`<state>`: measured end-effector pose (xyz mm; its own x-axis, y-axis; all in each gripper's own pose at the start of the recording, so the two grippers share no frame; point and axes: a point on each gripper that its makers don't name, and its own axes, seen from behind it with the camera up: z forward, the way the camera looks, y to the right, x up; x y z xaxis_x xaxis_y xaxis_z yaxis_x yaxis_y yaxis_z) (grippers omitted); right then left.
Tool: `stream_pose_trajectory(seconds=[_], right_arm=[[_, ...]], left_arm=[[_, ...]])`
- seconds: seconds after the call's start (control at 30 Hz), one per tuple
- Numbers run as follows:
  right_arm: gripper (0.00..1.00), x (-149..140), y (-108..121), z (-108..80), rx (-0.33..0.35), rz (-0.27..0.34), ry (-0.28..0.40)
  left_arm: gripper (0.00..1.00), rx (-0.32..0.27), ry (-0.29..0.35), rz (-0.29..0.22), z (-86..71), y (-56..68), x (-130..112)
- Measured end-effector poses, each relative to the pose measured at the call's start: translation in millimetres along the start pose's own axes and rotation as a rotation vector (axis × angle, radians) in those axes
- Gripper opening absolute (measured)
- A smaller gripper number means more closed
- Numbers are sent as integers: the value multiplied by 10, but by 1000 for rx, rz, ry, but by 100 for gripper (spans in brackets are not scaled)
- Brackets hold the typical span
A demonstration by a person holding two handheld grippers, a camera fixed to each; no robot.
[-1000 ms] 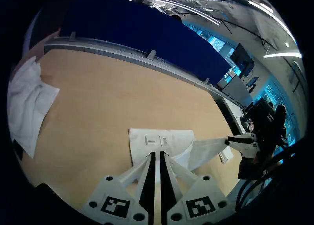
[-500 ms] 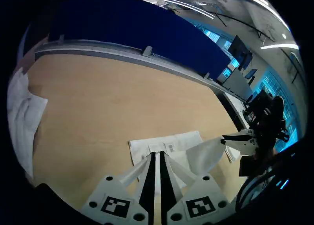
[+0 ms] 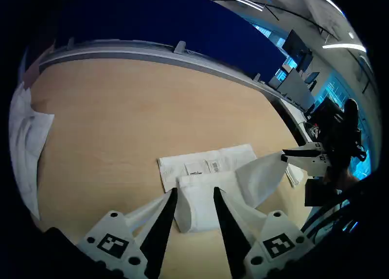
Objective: Fold towel
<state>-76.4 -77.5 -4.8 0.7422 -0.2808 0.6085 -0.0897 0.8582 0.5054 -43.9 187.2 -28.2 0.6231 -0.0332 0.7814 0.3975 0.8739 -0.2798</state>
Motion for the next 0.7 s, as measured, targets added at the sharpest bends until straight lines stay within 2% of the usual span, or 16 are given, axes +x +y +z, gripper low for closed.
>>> stream_pose_trajectory(seconds=[0.03, 0.17, 0.27, 0.4, 0.57, 0.63, 0.7], right_arm=[[20, -4, -6, -5, 0, 2, 2], [20, -17, -73, -68, 10, 1, 28], [21, -82, -162, -137, 25, -6, 42], [21, -288, -236, -185, 25, -9, 21], [20, -538, -275, -212, 9, 10, -3], [22, -592, -256, -209, -6, 21, -7], [25, -626, -235, -206, -19, 28, -7]], left_arm=[[63, 2, 1, 1, -11, -6, -5], [67, 16, 14, -3, -71, -54, -17], [70, 39, 17, -25, -131, -138, -71], [76, 92, 9, -56, -223, -324, -214], [81, 167, 23, -66, -362, -575, -370], [90, 188, 29, -68, -408, -632, -407], [90, 204, 35, -68, -444, -668, -427]])
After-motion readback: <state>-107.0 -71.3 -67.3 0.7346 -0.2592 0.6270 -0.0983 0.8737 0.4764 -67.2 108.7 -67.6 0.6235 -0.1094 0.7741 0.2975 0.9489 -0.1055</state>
